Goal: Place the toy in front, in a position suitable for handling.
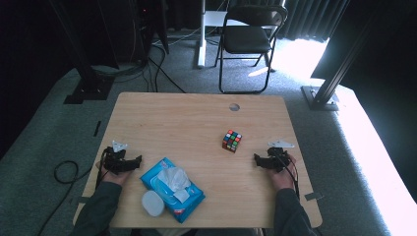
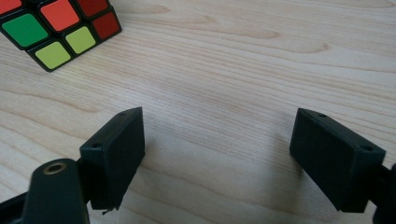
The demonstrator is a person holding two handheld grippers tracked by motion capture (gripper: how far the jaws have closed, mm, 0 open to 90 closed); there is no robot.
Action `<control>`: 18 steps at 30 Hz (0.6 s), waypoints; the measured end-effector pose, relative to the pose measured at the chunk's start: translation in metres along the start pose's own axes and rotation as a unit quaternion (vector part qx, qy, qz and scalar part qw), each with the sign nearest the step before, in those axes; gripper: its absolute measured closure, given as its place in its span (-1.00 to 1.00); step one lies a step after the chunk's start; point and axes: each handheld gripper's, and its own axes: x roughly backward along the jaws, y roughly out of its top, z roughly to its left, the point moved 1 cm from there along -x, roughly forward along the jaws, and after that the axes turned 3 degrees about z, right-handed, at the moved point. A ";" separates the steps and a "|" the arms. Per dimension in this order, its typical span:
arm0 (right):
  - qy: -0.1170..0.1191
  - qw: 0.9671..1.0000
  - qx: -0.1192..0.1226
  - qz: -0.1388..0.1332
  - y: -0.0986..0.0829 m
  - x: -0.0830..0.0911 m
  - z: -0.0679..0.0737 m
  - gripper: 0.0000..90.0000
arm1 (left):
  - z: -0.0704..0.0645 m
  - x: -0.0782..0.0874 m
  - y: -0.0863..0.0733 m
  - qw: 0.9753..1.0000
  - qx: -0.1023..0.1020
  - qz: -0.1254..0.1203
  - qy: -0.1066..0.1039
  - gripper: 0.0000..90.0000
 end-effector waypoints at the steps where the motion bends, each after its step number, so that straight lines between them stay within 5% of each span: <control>1: 0.000 1.000 0.000 0.000 0.000 0.000 0.000 -0.60 | 0.000 0.000 0.000 1.000 0.000 0.000 0.000 -0.59; 18: 0.002 1.000 0.003 0.010 -0.002 0.006 0.002 -0.43 | 0.000 0.001 0.000 1.000 -0.001 0.001 -0.001 -0.58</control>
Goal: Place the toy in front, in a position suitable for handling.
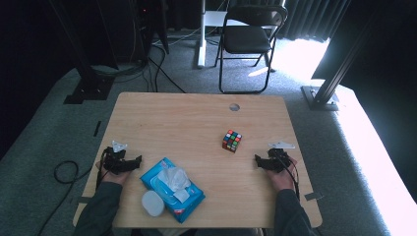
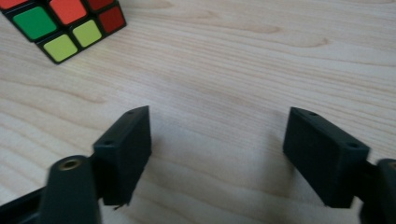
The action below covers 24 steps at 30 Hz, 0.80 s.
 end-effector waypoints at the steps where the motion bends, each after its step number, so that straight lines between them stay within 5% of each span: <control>1: 0.000 1.000 0.000 0.004 0.001 0.001 0.001 -0.42 | 0.000 0.000 0.000 1.000 0.000 0.000 0.000 -0.58; 7: 0.016 1.000 0.019 0.008 0.000 -0.001 0.003 -0.59 | 0.000 0.000 0.000 1.000 -0.001 0.000 -0.001 -0.58; 10: 0.016 1.000 0.018 0.015 0.002 0.000 0.004 -0.51 | 0.000 0.000 0.000 1.000 -0.001 0.000 -0.001 -0.58; 11: 0.019 0.999 0.027 0.018 0.004 0.003 0.007 -0.33 | 0.000 0.000 0.000 1.000 -0.001 0.000 -0.001 -0.58; 24: 0.044 0.996 0.083 -0.002 0.026 0.012 0.036 -0.16 | 0.000 0.000 0.000 1.000 0.001 0.000 0.001 -0.58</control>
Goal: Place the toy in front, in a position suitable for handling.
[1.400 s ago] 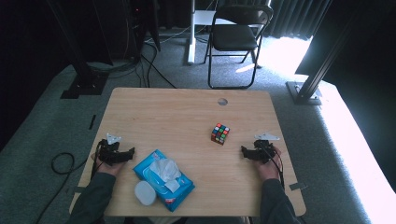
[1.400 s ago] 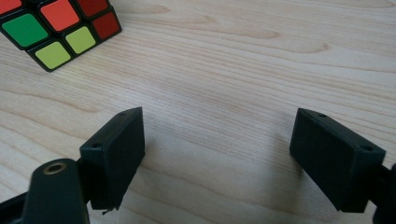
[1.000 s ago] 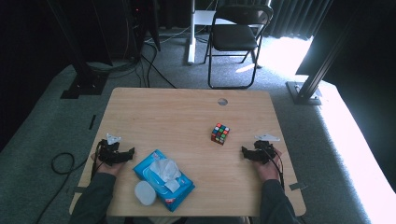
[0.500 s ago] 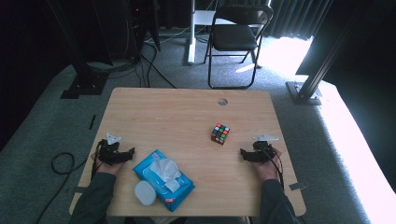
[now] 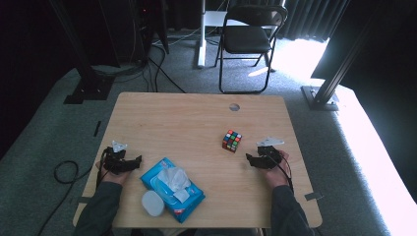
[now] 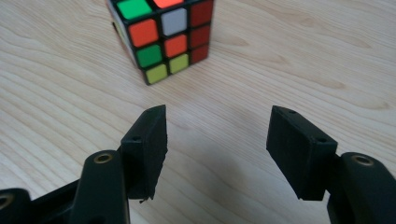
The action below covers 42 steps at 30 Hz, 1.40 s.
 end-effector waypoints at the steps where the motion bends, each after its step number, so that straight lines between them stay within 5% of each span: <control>1: 0.001 1.000 0.003 0.001 0.001 -0.001 0.001 -0.16 | 0.000 0.000 0.000 1.000 0.000 0.000 0.000 -0.58; 22: 0.050 0.998 0.038 -0.030 0.032 -0.011 0.014 -0.41 | 0.000 0.000 0.000 1.000 0.001 -0.001 0.001 -0.58; 42: 0.059 0.997 0.044 -0.035 0.052 -0.041 0.015 -0.57 | 0.000 0.000 0.000 1.000 0.002 -0.001 0.001 -0.58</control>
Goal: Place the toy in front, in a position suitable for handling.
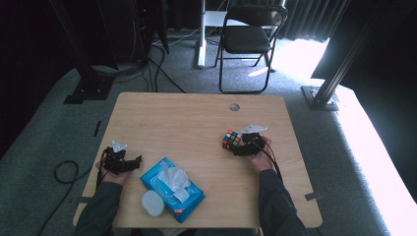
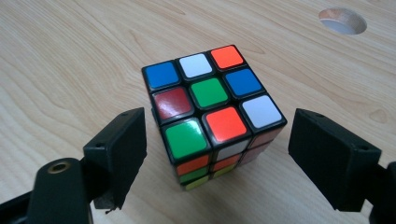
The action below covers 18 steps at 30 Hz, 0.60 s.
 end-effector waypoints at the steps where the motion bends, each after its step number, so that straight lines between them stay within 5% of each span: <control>1: -0.001 1.000 0.003 0.001 0.000 -0.002 0.000 -0.57 | 0.000 0.000 0.000 1.000 -0.001 0.001 0.000 -0.58; 18: 0.011 1.000 0.005 0.023 -0.002 -0.025 -0.001 -0.35 | 0.000 0.000 0.000 1.000 -0.001 0.001 0.000 -0.58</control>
